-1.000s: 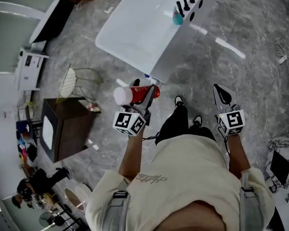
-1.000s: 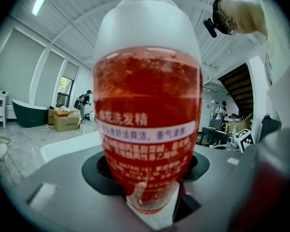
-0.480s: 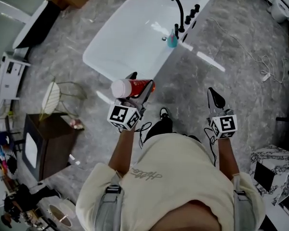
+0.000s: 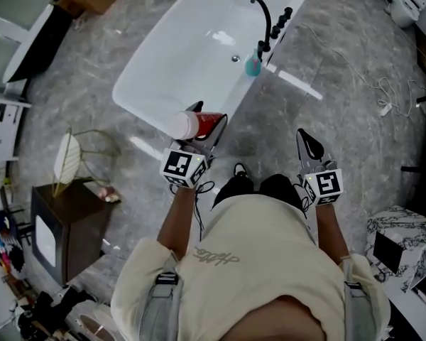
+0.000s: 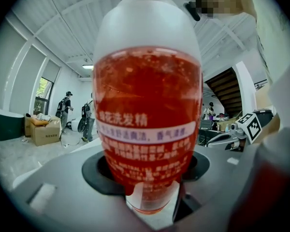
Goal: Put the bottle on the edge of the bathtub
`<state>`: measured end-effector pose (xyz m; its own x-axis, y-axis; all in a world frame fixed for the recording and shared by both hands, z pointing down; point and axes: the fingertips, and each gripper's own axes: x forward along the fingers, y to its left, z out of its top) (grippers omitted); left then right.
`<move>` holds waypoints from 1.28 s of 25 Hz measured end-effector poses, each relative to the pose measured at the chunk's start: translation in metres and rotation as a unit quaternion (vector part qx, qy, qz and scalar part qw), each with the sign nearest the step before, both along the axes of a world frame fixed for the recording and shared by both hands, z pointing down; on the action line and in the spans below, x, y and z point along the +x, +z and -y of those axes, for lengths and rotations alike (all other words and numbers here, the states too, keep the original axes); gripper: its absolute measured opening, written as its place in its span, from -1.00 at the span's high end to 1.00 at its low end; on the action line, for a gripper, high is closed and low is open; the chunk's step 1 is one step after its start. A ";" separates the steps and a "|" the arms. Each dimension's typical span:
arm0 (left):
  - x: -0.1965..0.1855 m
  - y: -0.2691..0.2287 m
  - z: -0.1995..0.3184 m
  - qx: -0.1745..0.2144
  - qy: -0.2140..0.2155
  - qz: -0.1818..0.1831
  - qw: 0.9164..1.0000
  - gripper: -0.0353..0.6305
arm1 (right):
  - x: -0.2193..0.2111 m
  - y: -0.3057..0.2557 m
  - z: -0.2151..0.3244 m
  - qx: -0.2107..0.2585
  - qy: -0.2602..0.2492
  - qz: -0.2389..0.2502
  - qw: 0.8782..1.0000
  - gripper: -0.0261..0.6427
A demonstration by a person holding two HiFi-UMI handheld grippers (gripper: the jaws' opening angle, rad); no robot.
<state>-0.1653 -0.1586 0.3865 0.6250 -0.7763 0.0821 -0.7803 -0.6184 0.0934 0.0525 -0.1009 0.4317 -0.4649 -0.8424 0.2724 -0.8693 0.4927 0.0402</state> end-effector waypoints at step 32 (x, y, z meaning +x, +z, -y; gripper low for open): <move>0.104 0.308 0.220 -0.122 -0.017 0.116 0.986 -0.01 | 0.093 0.172 0.116 -0.193 -0.022 0.024 0.981 0.92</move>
<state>-0.0609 -0.3789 0.6941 0.5424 -0.7359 0.4054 -0.8176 -0.5734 0.0531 0.1450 -0.2166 0.6040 -0.5190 -0.6601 0.5430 -0.8430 0.5004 -0.1973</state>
